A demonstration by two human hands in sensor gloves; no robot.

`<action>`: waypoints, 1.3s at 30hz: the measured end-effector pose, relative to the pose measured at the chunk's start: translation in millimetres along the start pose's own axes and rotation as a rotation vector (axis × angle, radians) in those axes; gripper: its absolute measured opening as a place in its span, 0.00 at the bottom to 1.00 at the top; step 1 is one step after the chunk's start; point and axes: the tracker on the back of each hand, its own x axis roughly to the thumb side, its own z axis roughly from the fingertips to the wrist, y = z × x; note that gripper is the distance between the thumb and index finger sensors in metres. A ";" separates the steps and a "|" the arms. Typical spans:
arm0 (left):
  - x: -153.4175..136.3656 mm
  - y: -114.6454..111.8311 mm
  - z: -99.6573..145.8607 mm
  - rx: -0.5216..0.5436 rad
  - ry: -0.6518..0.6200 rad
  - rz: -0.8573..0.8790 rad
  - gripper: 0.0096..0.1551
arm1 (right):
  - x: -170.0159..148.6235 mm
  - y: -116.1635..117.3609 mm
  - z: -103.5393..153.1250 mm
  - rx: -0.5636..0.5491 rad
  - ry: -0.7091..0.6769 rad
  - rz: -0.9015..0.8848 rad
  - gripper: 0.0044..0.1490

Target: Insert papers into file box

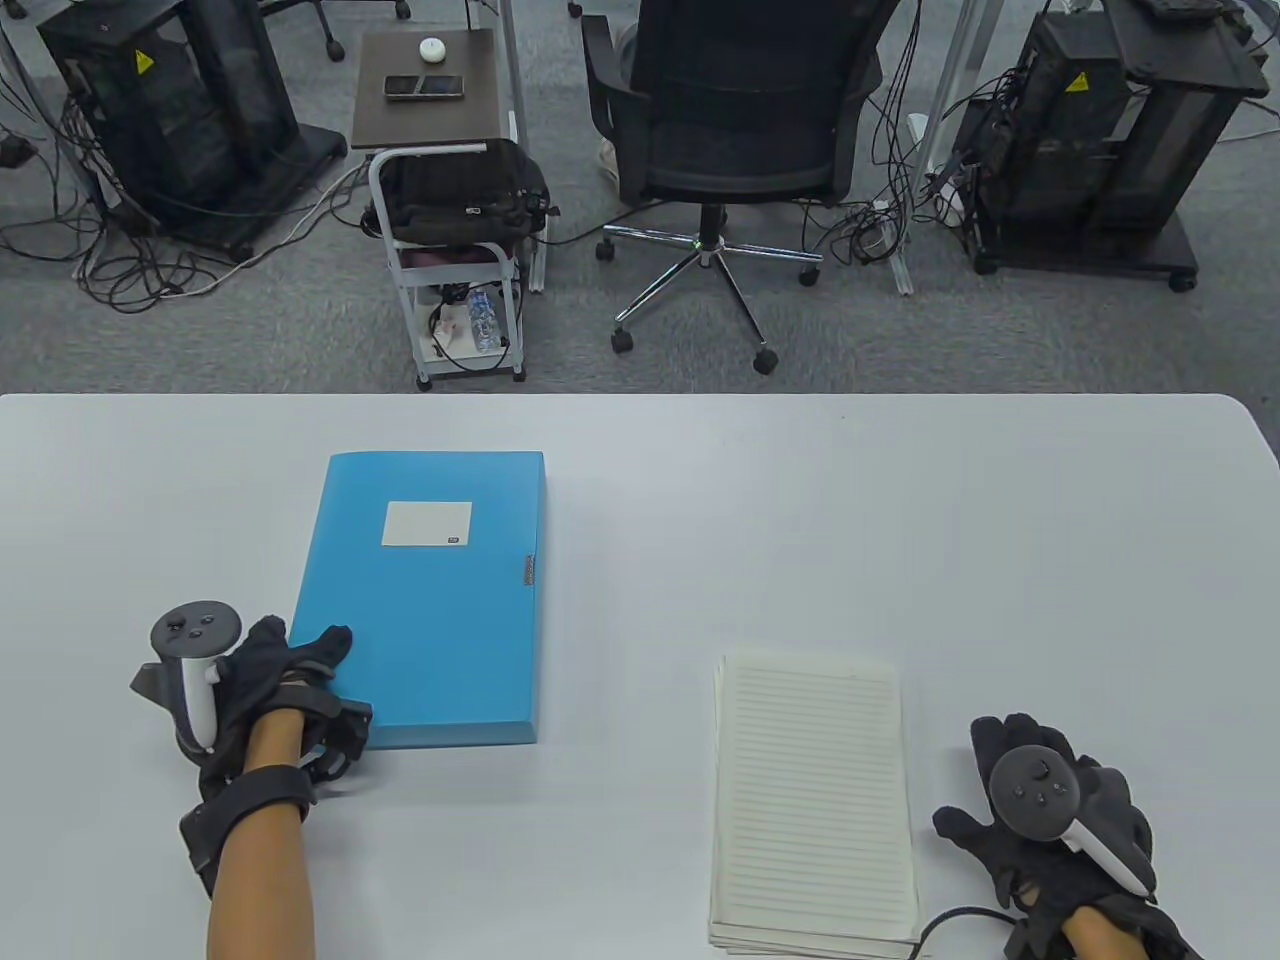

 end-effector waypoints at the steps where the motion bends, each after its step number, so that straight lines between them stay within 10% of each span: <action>1: -3.8 -1.5 -3.0 -0.029 0.004 0.069 0.55 | 0.0 0.0 0.1 -0.001 -0.001 -0.003 0.59; 12: 11.1 1.9 43.8 -0.257 -0.111 0.372 0.50 | -0.4 -1.8 0.6 0.015 -0.020 -0.028 0.59; 20: 27.3 -48.5 110.9 -0.398 -0.178 0.482 0.50 | 1.9 1.0 0.5 0.030 -0.033 -0.030 0.56; 39: 6.7 -103.8 106.1 -0.336 -0.149 0.313 0.49 | -1.7 -0.1 1.6 0.023 -0.023 -0.051 0.57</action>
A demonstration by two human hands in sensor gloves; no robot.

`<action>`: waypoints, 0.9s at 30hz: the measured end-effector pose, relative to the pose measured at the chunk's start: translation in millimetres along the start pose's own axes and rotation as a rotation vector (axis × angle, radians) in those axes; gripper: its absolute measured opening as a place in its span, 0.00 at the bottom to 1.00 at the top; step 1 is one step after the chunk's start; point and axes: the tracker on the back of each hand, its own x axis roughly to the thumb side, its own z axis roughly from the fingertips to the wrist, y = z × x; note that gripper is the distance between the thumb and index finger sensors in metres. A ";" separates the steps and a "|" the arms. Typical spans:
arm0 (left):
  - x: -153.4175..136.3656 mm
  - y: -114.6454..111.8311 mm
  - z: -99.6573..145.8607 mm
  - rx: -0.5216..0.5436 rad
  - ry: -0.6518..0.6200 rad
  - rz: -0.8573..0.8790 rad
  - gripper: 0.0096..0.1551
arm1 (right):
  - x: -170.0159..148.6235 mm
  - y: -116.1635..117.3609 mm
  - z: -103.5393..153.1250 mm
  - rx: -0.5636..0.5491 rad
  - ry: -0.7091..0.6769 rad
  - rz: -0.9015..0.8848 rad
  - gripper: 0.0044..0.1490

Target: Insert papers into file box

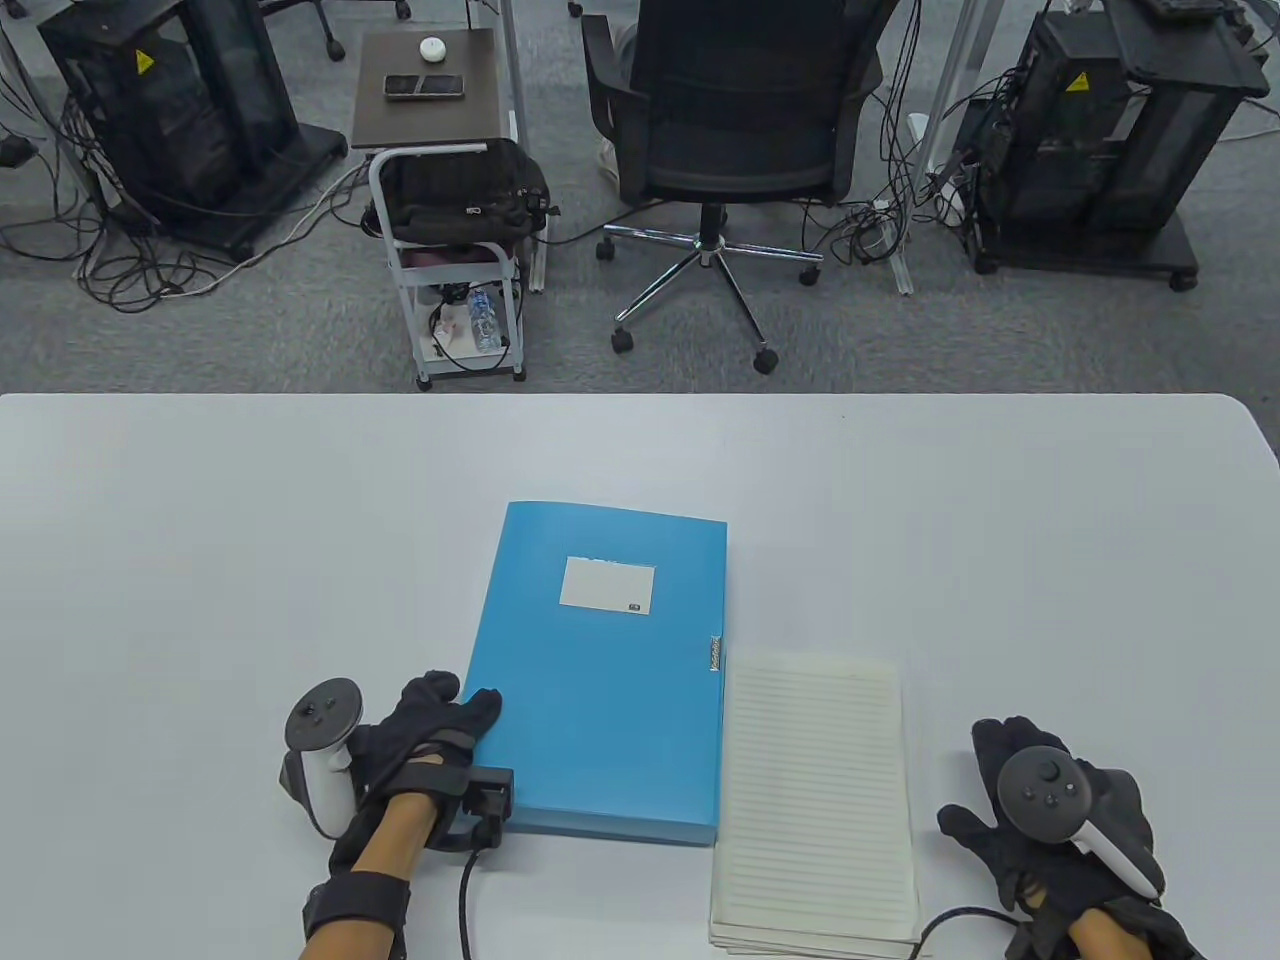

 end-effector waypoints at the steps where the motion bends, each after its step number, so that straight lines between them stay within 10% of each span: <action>1: 1.8 -1.0 0.2 0.016 -0.013 -0.038 0.48 | -0.1 0.4 0.2 0.003 -0.001 -0.001 0.57; 16: 22.1 -22.1 23.8 0.144 -0.286 -0.436 0.47 | 1.5 0.2 1.4 0.001 -0.002 0.027 0.57; 20: 25.1 -45.1 42.3 -0.274 -0.651 -0.515 0.57 | 4.8 3.8 3.1 0.046 0.017 0.063 0.54; 27: 23.8 -72.1 49.4 -0.345 -0.764 -1.004 0.65 | 7.7 5.0 2.6 0.033 0.007 0.080 0.54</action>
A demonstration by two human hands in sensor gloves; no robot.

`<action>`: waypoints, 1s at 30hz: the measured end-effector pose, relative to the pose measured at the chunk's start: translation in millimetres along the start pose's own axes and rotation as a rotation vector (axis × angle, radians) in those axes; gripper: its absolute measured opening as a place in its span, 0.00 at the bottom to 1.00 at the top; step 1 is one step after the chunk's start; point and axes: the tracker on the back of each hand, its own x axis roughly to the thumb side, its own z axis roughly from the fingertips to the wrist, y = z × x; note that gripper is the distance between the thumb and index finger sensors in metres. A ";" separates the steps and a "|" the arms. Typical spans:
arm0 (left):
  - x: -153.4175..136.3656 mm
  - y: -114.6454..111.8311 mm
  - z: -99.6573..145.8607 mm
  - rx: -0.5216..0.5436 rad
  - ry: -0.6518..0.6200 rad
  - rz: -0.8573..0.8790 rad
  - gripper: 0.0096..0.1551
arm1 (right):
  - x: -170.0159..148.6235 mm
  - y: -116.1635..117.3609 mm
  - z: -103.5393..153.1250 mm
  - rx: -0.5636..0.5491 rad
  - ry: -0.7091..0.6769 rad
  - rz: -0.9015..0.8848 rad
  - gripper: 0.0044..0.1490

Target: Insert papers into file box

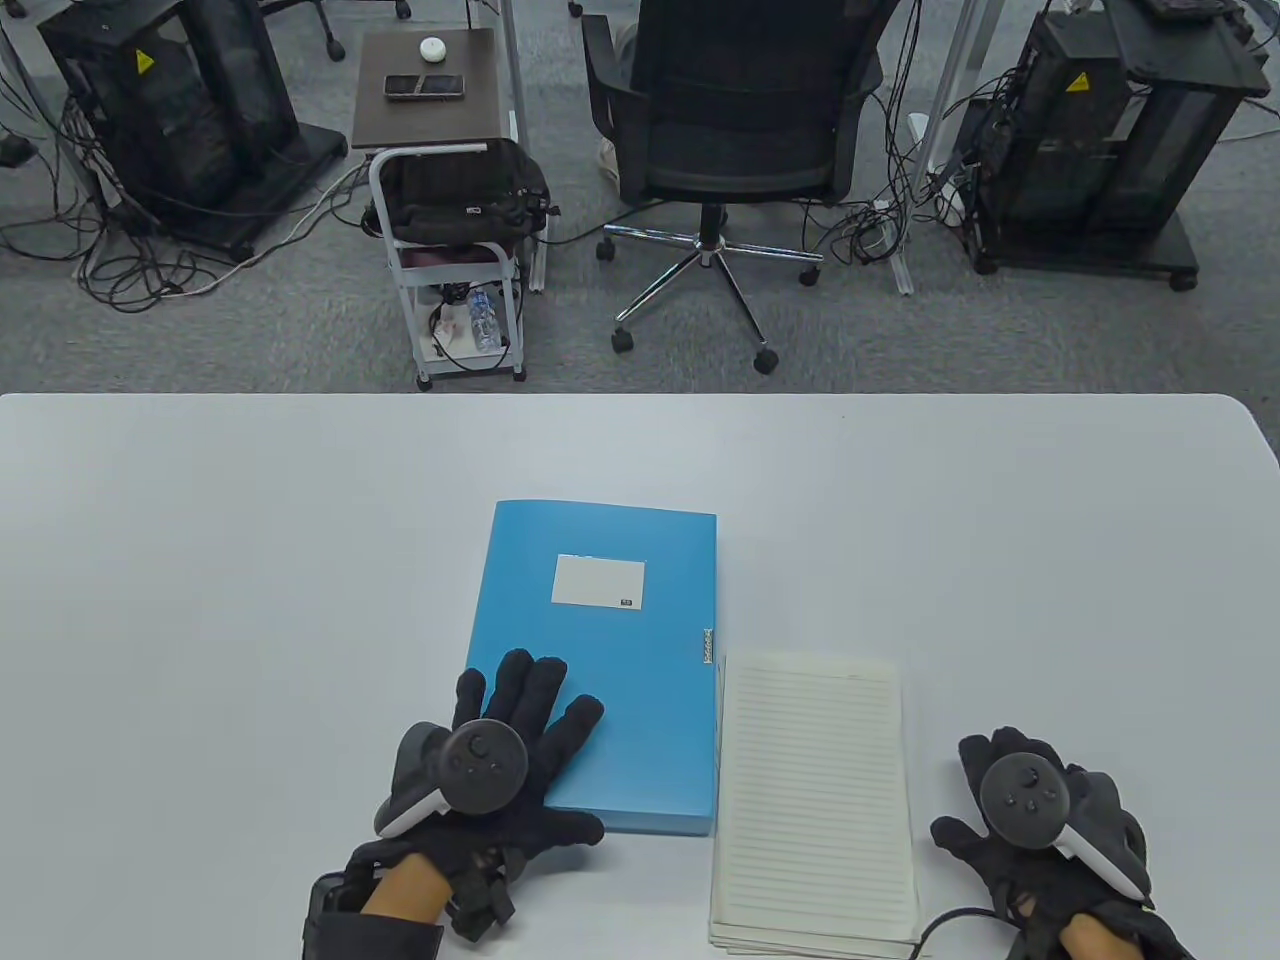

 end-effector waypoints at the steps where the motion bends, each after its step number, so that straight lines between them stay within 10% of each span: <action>1: -2.6 -2.2 -1.4 -0.021 0.011 0.001 0.66 | 0.0 0.0 0.0 0.001 -0.001 0.001 0.54; 17: -16.1 -4.3 -5.9 0.028 0.020 0.161 0.54 | 25.7 2.0 6.4 -0.069 -0.119 0.002 0.53; 24: -18.2 -3.7 -7.3 0.038 0.038 0.196 0.48 | 179.1 3.4 17.8 0.010 -0.548 0.190 0.47; 30: -19.8 -3.7 -7.5 0.043 0.038 0.235 0.47 | 240.4 32.5 -3.1 0.041 -0.548 0.367 0.44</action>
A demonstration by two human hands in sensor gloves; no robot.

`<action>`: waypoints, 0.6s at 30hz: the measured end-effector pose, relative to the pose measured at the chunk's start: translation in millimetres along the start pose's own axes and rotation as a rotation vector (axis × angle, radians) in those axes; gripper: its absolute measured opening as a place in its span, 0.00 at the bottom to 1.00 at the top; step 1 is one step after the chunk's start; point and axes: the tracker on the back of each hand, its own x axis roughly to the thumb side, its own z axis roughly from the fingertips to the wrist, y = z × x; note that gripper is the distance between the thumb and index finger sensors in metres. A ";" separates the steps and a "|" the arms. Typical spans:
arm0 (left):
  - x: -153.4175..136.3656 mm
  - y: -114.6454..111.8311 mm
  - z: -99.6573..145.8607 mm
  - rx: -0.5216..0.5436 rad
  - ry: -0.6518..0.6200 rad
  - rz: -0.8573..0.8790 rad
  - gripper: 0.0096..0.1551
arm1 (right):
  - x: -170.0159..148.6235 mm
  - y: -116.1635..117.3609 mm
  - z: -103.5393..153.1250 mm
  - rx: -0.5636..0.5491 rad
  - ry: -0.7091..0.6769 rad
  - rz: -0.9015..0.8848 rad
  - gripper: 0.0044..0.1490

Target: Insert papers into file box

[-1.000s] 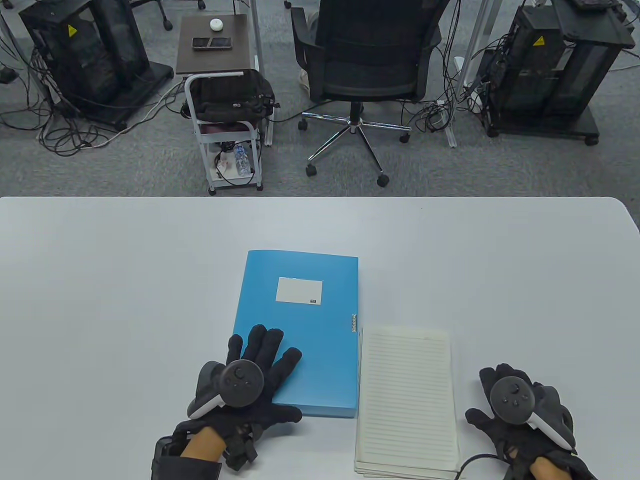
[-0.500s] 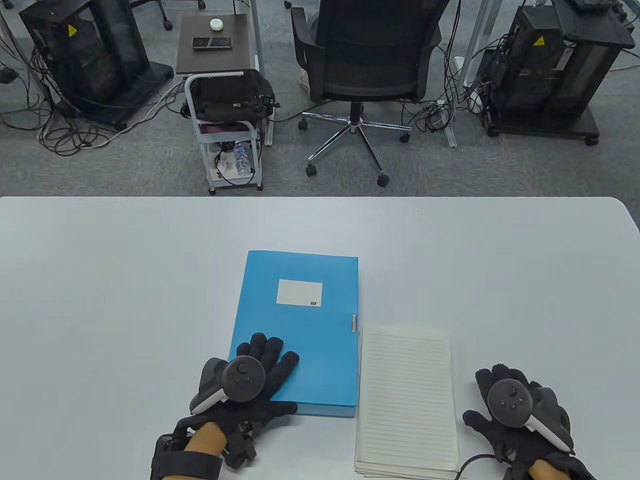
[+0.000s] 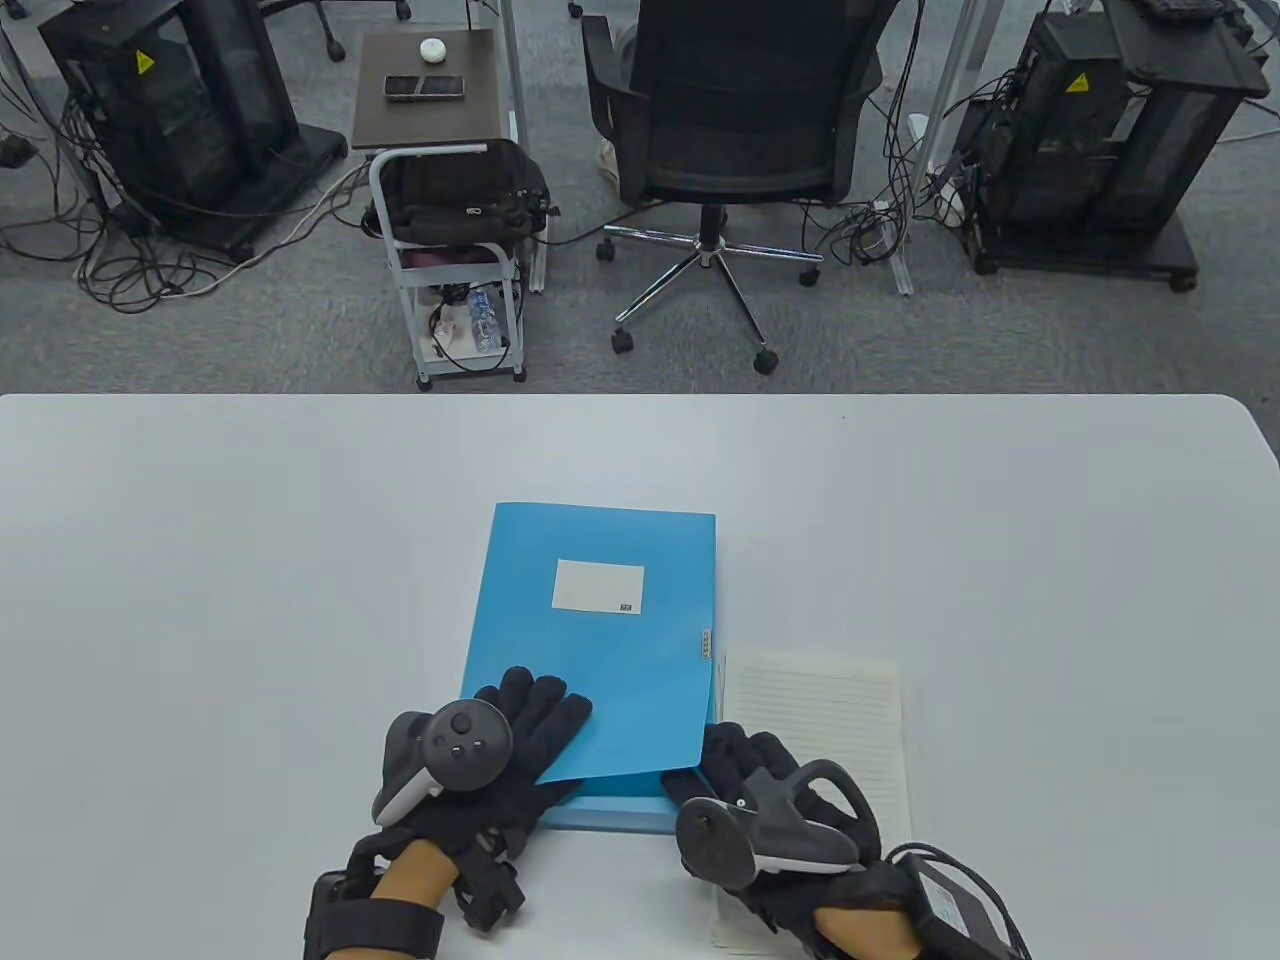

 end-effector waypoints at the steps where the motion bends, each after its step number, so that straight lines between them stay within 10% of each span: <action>1: 0.5 0.3 0.2 0.010 0.001 -0.001 0.47 | 1.9 3.5 1.4 -0.032 0.037 0.001 0.46; 18: -4.5 3.9 -0.7 0.028 0.004 0.095 0.46 | 3.5 19.2 -10.6 -0.053 0.033 0.000 0.41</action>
